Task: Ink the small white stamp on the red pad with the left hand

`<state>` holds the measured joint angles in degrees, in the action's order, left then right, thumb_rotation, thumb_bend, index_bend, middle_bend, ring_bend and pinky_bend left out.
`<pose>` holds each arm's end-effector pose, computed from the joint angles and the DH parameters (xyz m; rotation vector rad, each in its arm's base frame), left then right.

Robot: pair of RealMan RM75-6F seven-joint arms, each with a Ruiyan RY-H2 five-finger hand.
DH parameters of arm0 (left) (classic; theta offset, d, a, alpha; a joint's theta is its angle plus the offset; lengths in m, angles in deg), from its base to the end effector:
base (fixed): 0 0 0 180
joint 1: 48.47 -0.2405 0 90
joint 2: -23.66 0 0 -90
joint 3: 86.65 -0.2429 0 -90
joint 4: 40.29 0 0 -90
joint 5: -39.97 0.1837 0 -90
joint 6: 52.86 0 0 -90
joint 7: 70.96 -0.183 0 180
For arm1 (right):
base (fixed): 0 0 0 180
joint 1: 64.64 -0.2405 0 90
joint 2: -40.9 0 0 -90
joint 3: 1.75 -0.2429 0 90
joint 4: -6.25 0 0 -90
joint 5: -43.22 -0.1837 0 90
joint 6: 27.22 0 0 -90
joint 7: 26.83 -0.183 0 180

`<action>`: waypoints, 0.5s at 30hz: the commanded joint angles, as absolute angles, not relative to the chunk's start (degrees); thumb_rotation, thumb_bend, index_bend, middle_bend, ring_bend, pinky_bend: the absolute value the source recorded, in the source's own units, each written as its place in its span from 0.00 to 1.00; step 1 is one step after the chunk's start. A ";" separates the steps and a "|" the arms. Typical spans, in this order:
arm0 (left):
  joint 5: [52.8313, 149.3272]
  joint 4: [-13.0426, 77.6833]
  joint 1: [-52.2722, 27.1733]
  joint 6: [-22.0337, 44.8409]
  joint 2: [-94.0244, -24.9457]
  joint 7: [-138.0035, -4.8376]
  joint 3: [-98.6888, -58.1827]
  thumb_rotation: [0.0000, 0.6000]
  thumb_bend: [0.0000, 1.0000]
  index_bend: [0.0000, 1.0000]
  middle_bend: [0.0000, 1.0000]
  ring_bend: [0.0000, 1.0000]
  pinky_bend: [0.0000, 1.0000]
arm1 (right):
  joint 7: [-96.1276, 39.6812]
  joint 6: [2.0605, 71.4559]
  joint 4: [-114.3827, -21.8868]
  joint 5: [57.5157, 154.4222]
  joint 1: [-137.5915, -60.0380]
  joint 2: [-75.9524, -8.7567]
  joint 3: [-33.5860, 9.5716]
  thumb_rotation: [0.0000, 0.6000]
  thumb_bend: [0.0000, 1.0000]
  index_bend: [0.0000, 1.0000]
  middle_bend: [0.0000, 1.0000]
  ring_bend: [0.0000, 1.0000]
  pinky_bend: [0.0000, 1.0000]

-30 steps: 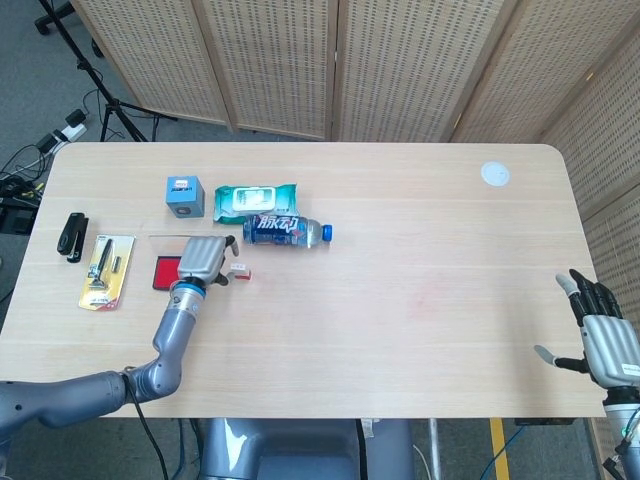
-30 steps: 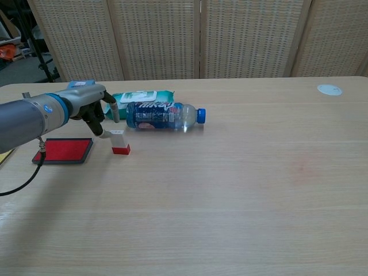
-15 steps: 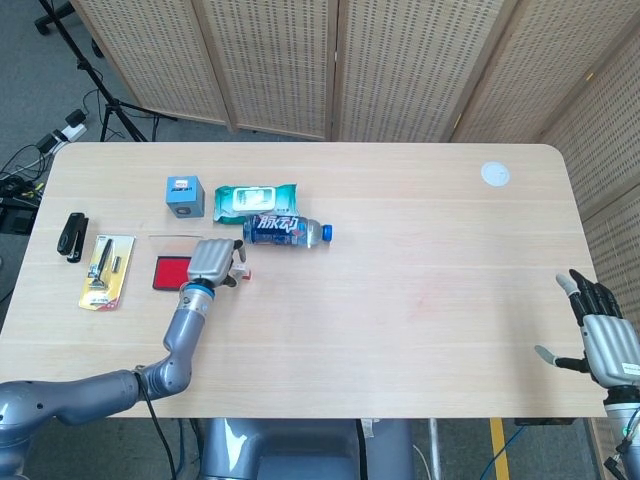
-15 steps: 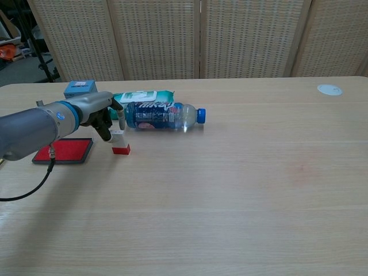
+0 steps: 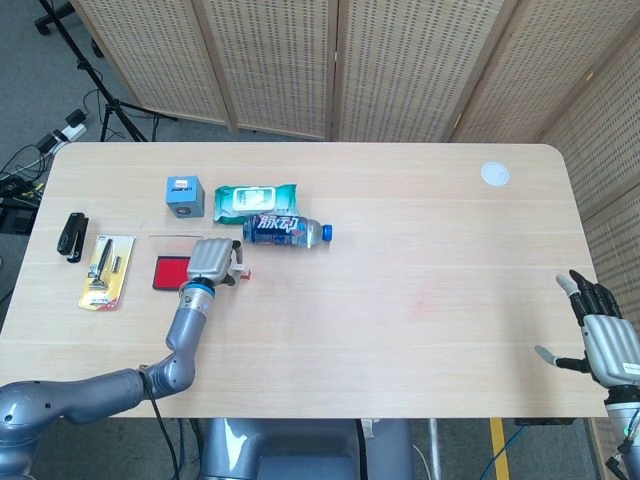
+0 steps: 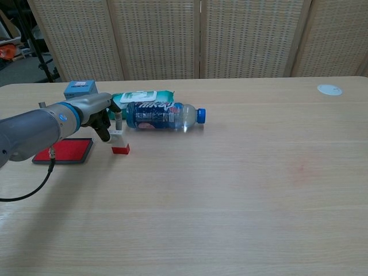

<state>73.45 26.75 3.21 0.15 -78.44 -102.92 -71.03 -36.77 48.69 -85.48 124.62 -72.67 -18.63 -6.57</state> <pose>-0.1517 0.4140 -0.0467 -1.6061 -1.1571 -0.6916 -0.3041 -0.2389 0.1897 1.3604 -1.0605 0.9014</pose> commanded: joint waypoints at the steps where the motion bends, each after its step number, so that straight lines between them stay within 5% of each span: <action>1: 73.38 26.76 3.24 0.35 -78.46 -103.20 -71.02 1.00 0.33 0.60 1.00 1.00 0.96 | -36.87 48.59 -85.52 124.55 -72.70 -18.57 -6.56 1.00 0.00 0.00 0.00 0.00 0.00; 15: 71.40 38.77 2.43 2.07 -69.69 -106.89 -70.33 1.00 0.41 0.62 1.00 1.00 0.96 | -37.07 48.63 -85.58 124.70 -72.68 -18.42 -6.37 1.00 0.00 0.00 0.00 0.00 0.00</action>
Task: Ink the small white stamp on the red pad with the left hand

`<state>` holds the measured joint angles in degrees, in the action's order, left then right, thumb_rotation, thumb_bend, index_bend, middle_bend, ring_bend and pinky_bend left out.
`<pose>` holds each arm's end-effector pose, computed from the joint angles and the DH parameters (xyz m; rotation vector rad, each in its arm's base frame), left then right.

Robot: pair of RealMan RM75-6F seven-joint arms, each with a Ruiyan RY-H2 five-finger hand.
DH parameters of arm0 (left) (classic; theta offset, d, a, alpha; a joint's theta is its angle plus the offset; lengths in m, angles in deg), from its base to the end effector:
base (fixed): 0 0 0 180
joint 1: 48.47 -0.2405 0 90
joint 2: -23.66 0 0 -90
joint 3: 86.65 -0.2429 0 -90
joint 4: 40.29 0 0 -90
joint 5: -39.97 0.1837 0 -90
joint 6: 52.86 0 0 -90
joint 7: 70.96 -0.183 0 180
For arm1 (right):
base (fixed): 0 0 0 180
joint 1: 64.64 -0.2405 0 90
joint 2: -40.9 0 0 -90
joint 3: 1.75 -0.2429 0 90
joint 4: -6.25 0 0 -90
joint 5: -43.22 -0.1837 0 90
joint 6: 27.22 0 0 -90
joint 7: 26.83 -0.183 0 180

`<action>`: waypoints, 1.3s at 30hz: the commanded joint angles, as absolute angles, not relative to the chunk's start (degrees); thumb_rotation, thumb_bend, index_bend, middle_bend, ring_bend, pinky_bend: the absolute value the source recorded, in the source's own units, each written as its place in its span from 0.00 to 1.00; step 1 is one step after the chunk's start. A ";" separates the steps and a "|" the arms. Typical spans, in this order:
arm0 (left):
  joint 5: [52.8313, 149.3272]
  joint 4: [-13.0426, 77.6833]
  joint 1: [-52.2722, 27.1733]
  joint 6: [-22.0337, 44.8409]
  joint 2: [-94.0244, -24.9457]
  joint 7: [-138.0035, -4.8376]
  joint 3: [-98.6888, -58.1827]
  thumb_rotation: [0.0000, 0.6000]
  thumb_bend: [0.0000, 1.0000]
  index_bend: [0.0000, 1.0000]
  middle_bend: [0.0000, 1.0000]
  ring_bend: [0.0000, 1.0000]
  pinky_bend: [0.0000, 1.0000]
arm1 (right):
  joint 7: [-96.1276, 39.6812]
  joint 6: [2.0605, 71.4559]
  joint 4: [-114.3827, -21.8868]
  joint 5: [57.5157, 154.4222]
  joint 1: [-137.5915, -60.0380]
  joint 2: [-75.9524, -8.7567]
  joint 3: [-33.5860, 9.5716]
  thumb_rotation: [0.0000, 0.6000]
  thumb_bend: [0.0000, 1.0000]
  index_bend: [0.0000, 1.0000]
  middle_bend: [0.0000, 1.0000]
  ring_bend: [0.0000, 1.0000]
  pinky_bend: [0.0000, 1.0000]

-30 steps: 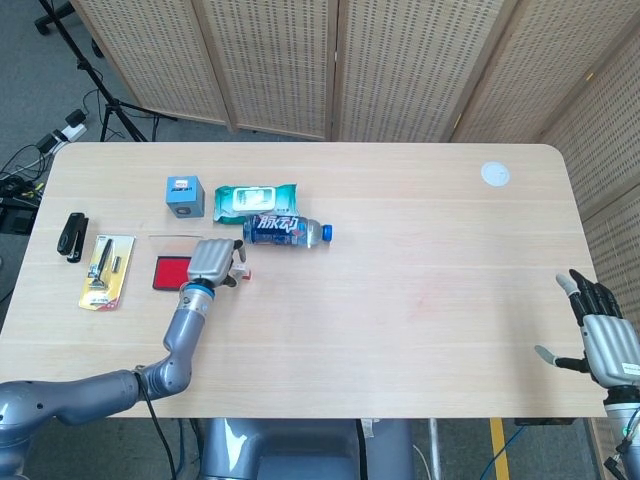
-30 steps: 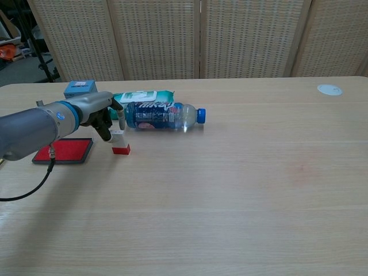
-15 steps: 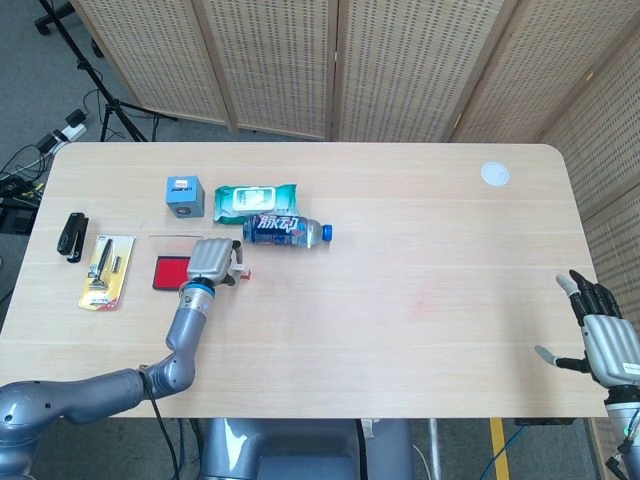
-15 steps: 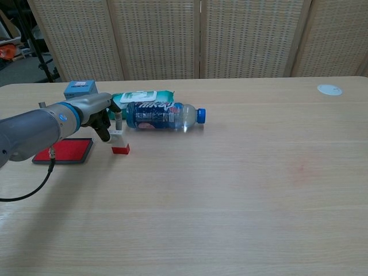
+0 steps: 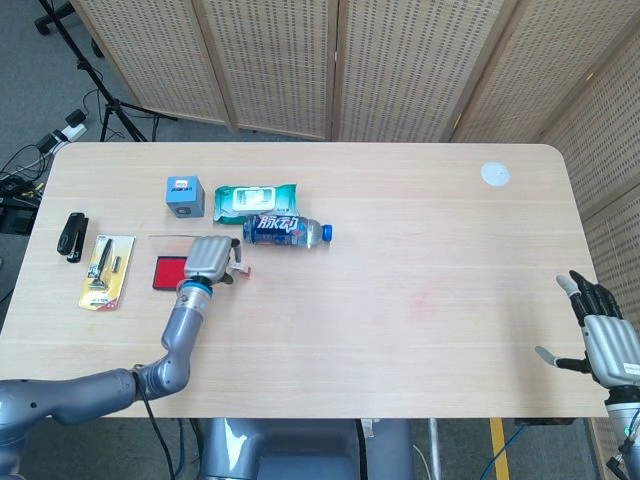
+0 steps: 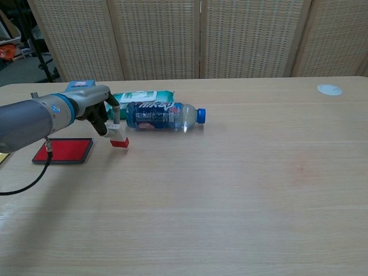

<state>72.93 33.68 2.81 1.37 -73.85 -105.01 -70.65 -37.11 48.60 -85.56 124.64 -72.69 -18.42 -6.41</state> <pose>-0.1440 0.4117 -0.0288 -1.6269 -1.1389 -0.7039 -0.3044 -0.2385 0.1900 1.3608 -1.0660 0.9012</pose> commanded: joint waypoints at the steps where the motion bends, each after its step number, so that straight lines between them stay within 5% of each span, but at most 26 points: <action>1: 70.64 41.05 2.32 2.24 -67.89 -107.55 -70.23 1.00 0.42 0.62 1.00 1.00 0.96 | -37.01 48.65 -85.64 124.76 -72.68 -18.41 -6.34 1.00 0.00 0.00 0.00 0.00 0.00; 9: 67.29 51.65 -0.04 1.28 -55.59 -107.86 -71.24 1.00 0.42 0.62 1.00 1.00 0.96 | -36.34 48.99 -85.77 125.02 -72.63 -18.51 -6.20 1.00 0.00 0.00 0.00 0.00 0.00; 17: 64.40 47.46 -2.26 -7.24 -50.58 -101.82 -74.15 1.00 0.44 0.63 1.00 1.00 0.96 | -34.86 48.77 -85.88 124.96 -72.83 -19.03 -6.04 1.00 0.00 0.00 0.00 0.00 0.00; 25: 64.00 39.48 -2.05 -13.54 -51.84 -95.67 -75.21 1.00 0.46 0.63 1.00 1.00 0.96 | -33.07 48.18 -86.35 124.46 -73.19 -19.49 -6.01 1.00 0.00 0.00 0.00 0.00 0.00; 39: 61.75 33.78 0.62 -14.61 -55.10 -95.23 -78.58 1.00 0.47 0.63 1.00 1.00 0.96 | -33.41 47.72 -86.17 123.93 -73.37 -19.43 -6.08 1.00 0.00 0.00 0.00 0.00 0.00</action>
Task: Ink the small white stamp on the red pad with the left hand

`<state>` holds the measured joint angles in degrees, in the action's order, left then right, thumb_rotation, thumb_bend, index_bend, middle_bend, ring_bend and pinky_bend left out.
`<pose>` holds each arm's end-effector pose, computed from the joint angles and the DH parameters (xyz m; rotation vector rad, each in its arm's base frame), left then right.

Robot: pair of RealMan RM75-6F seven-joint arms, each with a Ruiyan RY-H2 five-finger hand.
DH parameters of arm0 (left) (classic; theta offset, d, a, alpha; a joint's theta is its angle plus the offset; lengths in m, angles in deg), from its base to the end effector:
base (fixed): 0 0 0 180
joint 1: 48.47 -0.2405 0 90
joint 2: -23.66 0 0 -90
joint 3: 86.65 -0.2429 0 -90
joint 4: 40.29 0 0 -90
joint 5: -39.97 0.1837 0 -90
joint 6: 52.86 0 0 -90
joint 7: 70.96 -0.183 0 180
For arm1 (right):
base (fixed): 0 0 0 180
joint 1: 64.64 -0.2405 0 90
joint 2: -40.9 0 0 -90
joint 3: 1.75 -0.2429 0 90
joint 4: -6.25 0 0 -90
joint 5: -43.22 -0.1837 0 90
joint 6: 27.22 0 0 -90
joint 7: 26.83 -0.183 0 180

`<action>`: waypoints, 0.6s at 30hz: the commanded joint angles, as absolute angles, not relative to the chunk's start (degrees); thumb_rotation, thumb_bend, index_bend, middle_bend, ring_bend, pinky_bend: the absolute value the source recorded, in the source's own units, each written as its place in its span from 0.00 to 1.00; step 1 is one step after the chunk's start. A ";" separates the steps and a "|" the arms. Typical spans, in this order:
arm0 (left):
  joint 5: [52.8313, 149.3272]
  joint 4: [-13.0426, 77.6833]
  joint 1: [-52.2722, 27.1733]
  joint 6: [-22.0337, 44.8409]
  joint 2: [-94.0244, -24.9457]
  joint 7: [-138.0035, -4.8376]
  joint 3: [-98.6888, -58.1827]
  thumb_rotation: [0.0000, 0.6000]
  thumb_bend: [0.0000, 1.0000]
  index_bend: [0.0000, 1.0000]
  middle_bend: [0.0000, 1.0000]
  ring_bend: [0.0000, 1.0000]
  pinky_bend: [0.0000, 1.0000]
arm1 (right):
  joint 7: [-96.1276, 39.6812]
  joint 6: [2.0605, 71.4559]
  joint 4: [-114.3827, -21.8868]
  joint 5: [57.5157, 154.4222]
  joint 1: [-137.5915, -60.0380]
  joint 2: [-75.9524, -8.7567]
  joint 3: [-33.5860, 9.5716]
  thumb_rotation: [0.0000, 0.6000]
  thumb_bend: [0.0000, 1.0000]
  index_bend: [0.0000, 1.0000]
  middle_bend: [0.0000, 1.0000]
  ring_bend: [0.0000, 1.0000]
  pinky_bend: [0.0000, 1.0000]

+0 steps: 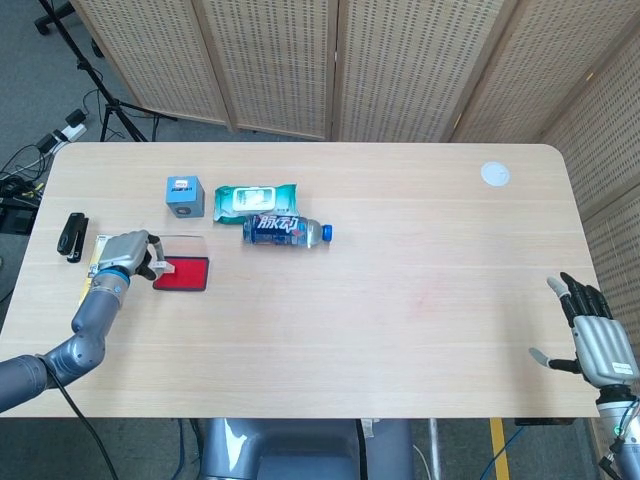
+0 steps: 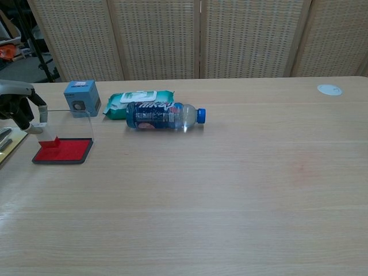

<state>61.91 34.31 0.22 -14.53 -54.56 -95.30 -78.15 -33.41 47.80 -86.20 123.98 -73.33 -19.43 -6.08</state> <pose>-0.2528 0.4155 0.0563 -1.4870 -1.3503 -0.4786 -0.3023 -0.2399 0.1803 1.3880 -1.0529 0.8642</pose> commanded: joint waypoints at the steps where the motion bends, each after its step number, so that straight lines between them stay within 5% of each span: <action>1: 61.70 33.64 0.73 -14.55 -55.26 -95.23 -78.70 1.00 0.47 0.63 1.00 1.00 0.96 | -33.42 47.71 -86.17 123.90 -73.37 -19.43 -6.10 1.00 0.00 0.00 0.00 0.00 0.00; 18: 60.36 30.10 2.33 -12.39 -58.84 -96.55 -81.08 1.00 0.47 0.63 1.00 1.00 0.96 | -33.59 47.49 -86.02 123.77 -73.47 -19.45 -6.03 1.00 0.00 0.00 0.00 0.00 0.00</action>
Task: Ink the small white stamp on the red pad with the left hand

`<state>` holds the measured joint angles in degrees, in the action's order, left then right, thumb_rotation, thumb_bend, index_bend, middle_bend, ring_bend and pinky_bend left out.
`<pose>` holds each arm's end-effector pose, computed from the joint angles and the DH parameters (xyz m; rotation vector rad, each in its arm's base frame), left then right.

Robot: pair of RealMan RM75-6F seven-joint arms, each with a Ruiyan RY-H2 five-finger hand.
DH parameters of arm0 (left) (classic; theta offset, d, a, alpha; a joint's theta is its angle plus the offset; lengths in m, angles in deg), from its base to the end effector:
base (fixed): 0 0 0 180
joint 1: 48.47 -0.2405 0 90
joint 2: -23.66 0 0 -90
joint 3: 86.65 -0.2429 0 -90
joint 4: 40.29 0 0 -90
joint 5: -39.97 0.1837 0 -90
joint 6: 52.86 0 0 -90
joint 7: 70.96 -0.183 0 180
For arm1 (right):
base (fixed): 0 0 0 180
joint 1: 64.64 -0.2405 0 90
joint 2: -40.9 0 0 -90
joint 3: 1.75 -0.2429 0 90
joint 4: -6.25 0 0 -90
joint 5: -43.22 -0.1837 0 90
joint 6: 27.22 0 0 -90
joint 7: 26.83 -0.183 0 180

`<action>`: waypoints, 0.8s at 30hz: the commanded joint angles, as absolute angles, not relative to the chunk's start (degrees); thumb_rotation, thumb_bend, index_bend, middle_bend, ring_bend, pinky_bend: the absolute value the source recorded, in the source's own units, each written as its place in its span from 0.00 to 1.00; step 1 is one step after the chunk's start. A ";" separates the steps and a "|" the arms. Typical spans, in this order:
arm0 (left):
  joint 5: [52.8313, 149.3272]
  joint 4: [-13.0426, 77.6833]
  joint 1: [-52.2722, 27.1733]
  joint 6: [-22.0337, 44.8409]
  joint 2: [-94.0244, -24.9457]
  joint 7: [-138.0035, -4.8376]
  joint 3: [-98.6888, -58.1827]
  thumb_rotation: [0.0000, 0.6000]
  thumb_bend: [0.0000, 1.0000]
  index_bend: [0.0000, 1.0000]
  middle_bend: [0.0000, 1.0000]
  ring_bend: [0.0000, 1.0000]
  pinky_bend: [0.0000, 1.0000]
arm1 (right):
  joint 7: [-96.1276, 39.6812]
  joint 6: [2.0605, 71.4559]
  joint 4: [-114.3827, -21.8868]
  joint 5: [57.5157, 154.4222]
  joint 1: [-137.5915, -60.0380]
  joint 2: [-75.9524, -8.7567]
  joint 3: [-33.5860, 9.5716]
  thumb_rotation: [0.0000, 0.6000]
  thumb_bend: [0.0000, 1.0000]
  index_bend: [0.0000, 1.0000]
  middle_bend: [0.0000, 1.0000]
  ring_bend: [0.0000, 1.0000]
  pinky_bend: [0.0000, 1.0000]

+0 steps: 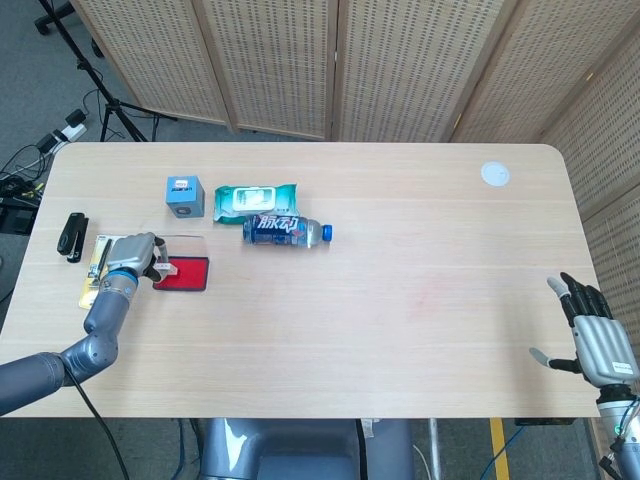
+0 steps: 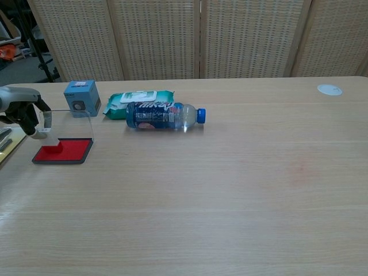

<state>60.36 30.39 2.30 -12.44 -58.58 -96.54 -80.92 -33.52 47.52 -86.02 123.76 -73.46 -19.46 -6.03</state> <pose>-0.2548 0.4194 0.0417 -1.4935 -1.3040 -0.4401 -0.3035 -0.2404 0.1799 1.3878 -1.0569 0.8600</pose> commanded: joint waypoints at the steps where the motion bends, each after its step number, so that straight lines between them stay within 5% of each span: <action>1: 60.58 29.91 2.30 -12.34 -59.02 -96.36 -81.02 1.00 0.47 0.63 1.00 1.00 0.96 | -33.63 47.49 -86.00 123.78 -73.48 -19.44 -6.03 1.00 0.00 0.00 0.00 0.00 0.00; 24: 59.11 26.31 2.81 -14.06 -61.55 -96.20 -81.36 1.00 0.47 0.64 1.00 1.00 0.96 | -33.52 47.02 -85.89 123.52 -73.68 -19.50 -5.95 1.00 0.00 0.00 0.00 0.00 0.00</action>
<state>59.16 26.34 2.76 -14.02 -61.50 -96.17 -81.34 -33.52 47.02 -85.89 123.52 -73.68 -19.50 -5.95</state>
